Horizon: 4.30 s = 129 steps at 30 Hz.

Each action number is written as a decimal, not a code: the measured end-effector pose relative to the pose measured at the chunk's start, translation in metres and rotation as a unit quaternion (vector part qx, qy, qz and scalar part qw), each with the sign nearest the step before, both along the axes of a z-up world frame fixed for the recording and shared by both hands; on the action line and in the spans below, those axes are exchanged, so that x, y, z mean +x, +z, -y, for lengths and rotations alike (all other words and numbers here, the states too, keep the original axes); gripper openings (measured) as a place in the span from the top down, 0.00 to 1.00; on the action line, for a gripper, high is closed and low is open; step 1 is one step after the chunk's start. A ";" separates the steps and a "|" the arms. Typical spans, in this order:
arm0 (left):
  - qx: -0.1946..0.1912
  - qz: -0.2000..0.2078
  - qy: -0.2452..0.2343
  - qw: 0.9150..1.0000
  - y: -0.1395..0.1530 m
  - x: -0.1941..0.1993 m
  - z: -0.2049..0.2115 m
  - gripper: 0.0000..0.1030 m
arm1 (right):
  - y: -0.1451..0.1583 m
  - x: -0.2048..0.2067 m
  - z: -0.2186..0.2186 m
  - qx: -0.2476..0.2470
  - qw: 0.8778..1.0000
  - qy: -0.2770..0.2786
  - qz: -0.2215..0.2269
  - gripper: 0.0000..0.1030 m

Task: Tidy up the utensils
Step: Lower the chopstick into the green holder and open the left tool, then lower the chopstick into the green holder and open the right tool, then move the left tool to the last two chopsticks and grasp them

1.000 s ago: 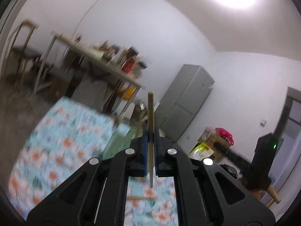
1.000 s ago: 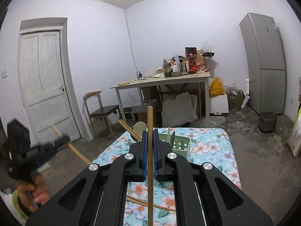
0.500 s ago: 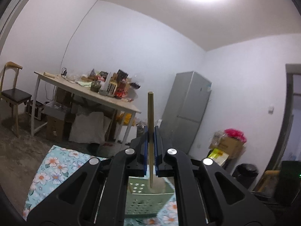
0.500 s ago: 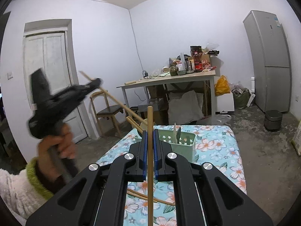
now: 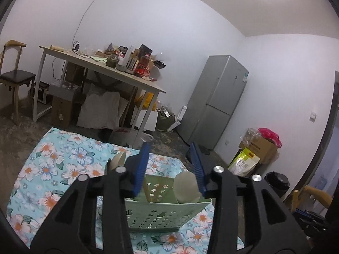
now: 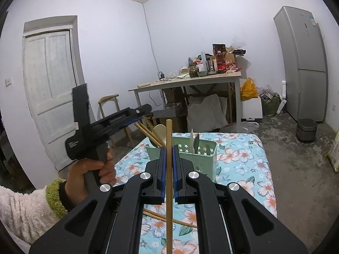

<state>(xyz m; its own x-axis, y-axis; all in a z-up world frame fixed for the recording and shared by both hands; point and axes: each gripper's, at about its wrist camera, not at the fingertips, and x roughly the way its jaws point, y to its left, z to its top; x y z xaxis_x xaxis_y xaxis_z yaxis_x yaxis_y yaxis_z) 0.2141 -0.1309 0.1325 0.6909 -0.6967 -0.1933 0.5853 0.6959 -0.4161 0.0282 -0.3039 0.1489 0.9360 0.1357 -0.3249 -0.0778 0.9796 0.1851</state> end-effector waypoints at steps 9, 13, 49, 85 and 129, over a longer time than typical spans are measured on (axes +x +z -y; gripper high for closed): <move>-0.020 0.036 0.019 0.999 0.017 -0.033 -0.042 0.27 | 0.008 0.005 -0.004 0.004 1.000 -0.003 0.005 0.94; -0.018 0.031 0.018 0.999 0.010 -0.051 -0.061 0.19 | 0.015 0.014 -0.006 0.003 1.000 0.001 0.016 0.94; 0.156 -0.098 -0.038 0.982 -0.145 -0.126 -0.062 0.14 | 0.034 0.261 -0.014 -0.054 0.997 -0.024 0.055 0.94; 0.138 -0.149 0.043 0.978 -0.136 -0.121 -0.095 0.14 | -0.155 -0.006 0.016 0.219 0.957 -0.059 -0.181 0.34; -0.113 -0.444 0.066 0.886 -0.205 -0.084 -0.154 0.83 | -0.199 -0.007 0.030 0.296 0.930 -0.072 -0.207 0.34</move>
<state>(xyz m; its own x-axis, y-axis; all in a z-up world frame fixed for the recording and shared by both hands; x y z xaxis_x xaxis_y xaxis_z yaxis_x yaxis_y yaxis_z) 0.1299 0.0233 -0.0727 0.4150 -0.7107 -0.5681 -0.1234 0.5747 -0.8090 0.0211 -0.3344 -0.0504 0.7696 0.2891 -0.5694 0.2440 0.6909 0.6805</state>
